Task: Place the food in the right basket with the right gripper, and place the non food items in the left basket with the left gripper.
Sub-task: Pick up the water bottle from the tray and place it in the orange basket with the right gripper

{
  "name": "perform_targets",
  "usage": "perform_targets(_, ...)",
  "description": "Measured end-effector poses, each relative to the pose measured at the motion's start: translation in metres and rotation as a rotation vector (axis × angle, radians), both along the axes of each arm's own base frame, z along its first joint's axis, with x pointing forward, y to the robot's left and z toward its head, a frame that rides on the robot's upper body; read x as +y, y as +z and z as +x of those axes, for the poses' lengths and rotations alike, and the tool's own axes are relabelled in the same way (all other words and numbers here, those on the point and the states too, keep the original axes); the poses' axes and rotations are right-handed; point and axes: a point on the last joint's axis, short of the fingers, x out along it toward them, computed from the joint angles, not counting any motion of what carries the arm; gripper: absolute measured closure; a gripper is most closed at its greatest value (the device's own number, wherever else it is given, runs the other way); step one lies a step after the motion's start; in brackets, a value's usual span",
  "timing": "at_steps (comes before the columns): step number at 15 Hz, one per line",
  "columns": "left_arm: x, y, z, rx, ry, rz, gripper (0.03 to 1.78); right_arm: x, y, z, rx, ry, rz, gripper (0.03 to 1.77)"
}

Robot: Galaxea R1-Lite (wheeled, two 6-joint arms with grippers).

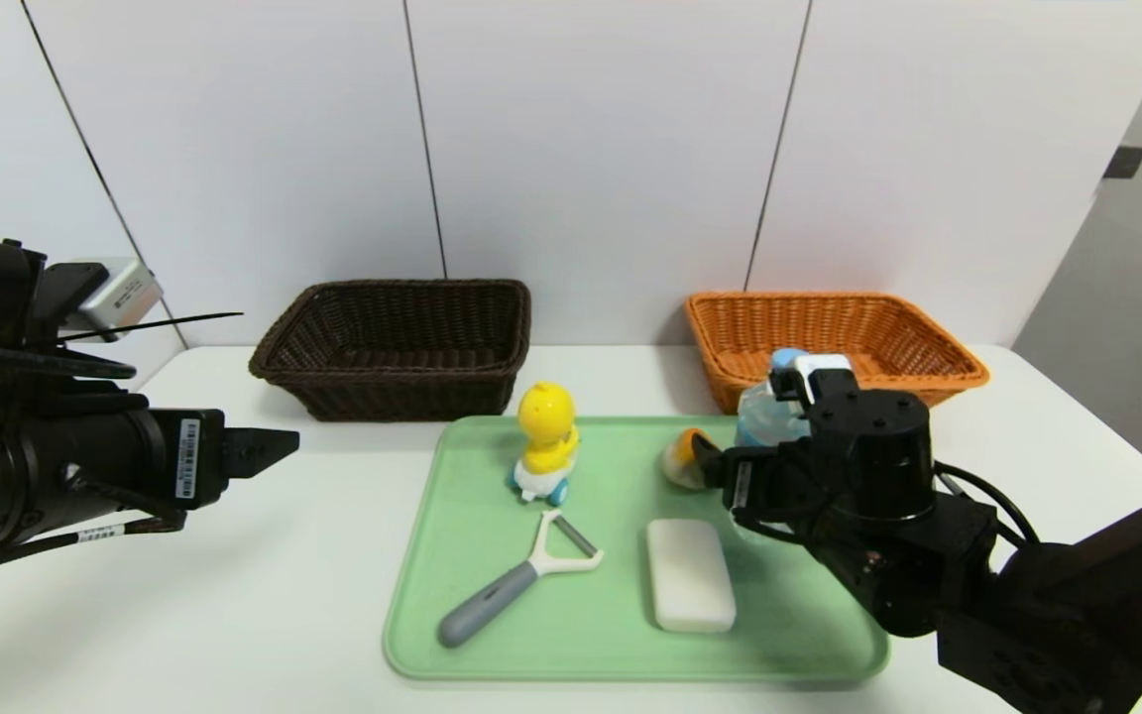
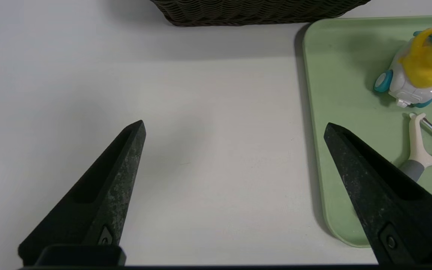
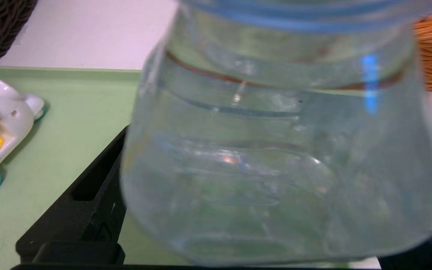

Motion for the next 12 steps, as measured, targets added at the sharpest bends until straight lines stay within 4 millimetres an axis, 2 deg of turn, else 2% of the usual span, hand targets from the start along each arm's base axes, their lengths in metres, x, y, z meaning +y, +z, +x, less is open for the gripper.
perform_targets(5, -0.0003, -0.0005, 0.0007, 0.002, 0.000, 0.001, 0.12, -0.0002, 0.0011, 0.0003, -0.018, 0.002, 0.006, 0.09)
perform_targets(8, -0.0003, -0.0002, 0.0008, 0.002, 0.000, 0.001, 0.12, 0.0002, 0.0004, -0.0011, -0.022, 0.009, -0.004, 0.60)
perform_targets(9, -0.0003, -0.0002, 0.0008, 0.001, 0.000, 0.002, 0.12, 0.0003, 0.0005, -0.0016, -0.025, 0.010, -0.003, 0.72)
perform_targets(10, -0.0003, -0.0001, 0.0008, 0.002, 0.000, 0.001, 0.12, 0.0007, 0.0010, -0.0018, -0.033, 0.013, 0.000, 0.84)
perform_targets(12, -0.0003, -0.0001, 0.0008, 0.002, 0.000, 0.001, 0.12, 0.0012, 0.0012, -0.0027, -0.041, 0.020, -0.001, 0.94)
